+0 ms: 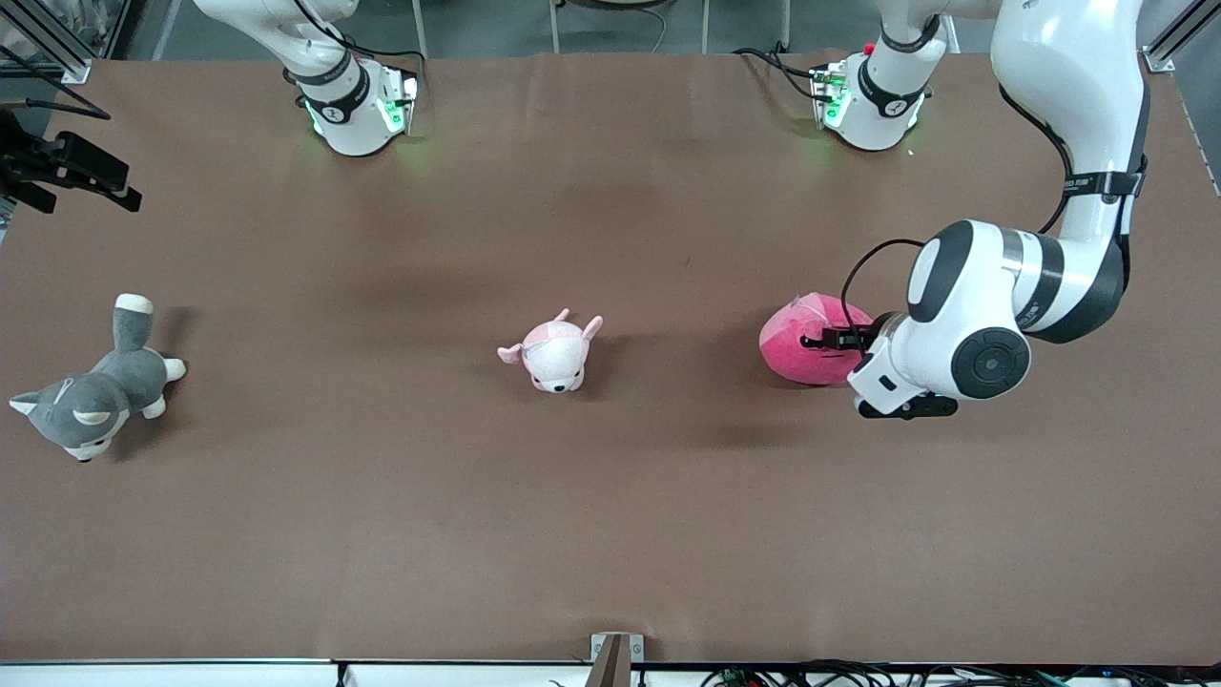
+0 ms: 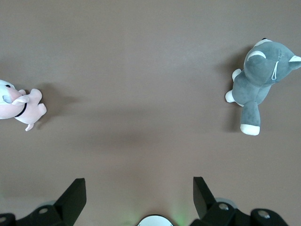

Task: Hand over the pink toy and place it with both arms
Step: 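Lower the left gripper and grasp the pink plush's ear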

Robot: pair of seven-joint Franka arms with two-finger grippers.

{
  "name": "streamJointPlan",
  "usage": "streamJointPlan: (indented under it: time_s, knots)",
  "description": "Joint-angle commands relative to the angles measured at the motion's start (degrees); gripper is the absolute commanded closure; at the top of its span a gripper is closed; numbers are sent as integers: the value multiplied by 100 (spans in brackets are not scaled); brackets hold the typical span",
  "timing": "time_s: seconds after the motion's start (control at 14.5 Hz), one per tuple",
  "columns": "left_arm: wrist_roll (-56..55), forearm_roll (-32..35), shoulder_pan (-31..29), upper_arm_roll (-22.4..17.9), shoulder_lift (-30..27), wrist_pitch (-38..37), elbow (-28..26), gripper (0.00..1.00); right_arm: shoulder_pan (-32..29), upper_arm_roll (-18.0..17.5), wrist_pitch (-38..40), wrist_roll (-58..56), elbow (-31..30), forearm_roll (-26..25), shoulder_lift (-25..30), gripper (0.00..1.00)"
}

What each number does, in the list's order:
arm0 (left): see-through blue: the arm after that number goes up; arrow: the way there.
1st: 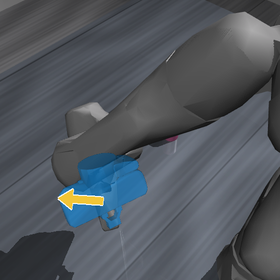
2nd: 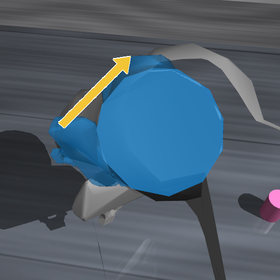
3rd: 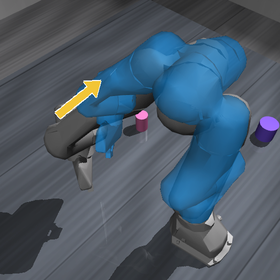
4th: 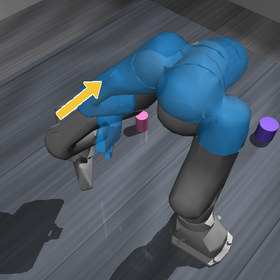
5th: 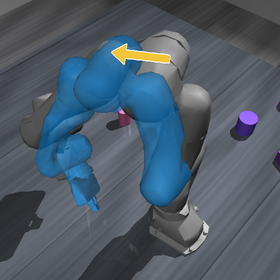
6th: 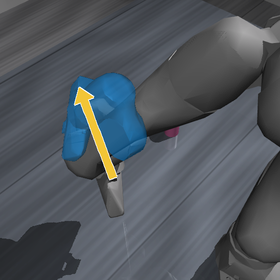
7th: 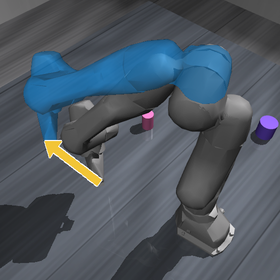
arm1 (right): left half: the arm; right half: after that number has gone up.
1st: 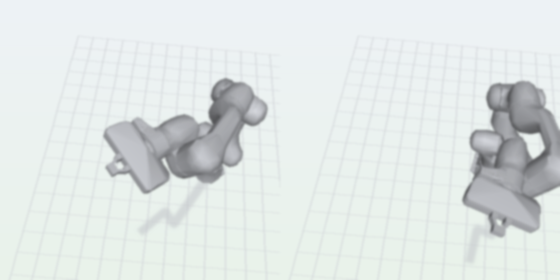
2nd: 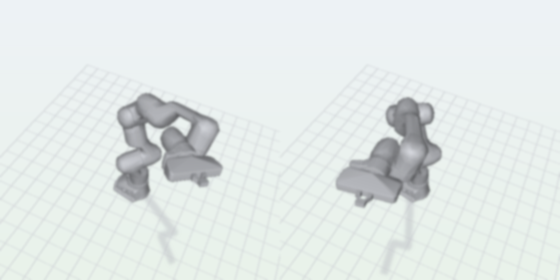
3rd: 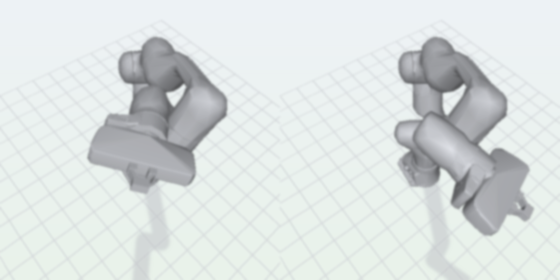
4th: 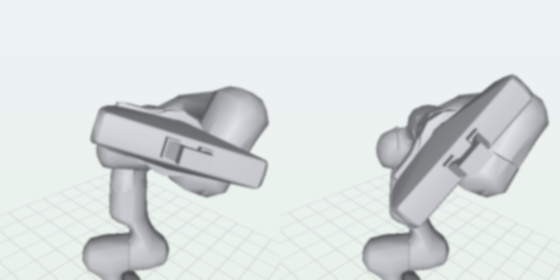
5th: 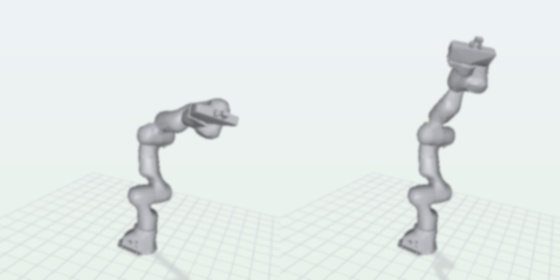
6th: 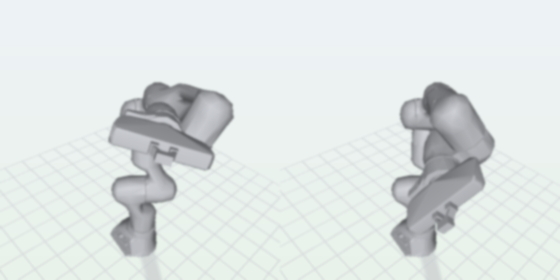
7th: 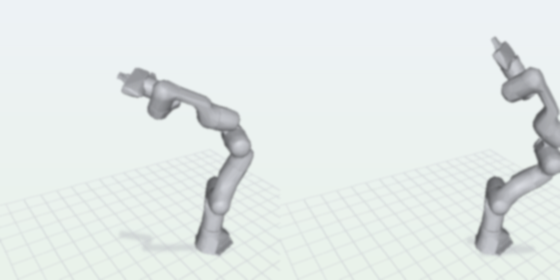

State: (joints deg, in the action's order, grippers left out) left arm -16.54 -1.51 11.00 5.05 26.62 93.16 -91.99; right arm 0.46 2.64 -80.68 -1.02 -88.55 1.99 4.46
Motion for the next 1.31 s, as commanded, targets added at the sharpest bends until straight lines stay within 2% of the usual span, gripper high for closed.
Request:
streamJointPlan:
  time_s: [0.0, 0.21, 0.55, 0.69, 0.96, 1.1, 1.24]
  knots:
    - [-130, -69, -63, 13, -113, -52, -179, 16, -90, -44, -27, -21, -154, 56, 134, 0]
    - [-130, -69, -72, 13, -122, -52, -197, 44, -90, -44, -27, -21, -154, 56, 125, 0]
    - [-130, -69, -45, 22, -130, -52, -197, 70, -99, -36, -27, -21, -154, 38, 125, 0]
    - [-130, -69, -45, 22, -130, -131, -188, 83, -99, -36, -27, -21, -111, 21, 125, 0]
    - [-104, -165, -63, 22, -288, -175, -83, 100, -116, -36, -44, -13, 13, 12, 55, 0]
    - [-129, -271, -72, 22, -315, -184, 127, 100, -186, -36, -140, 31, 13, -58, -41, 0]
    - [-435, -499, -28, 22, -350, -473, 530, 100, -274, -36, -238, -12, 13, -41, -487, 0]
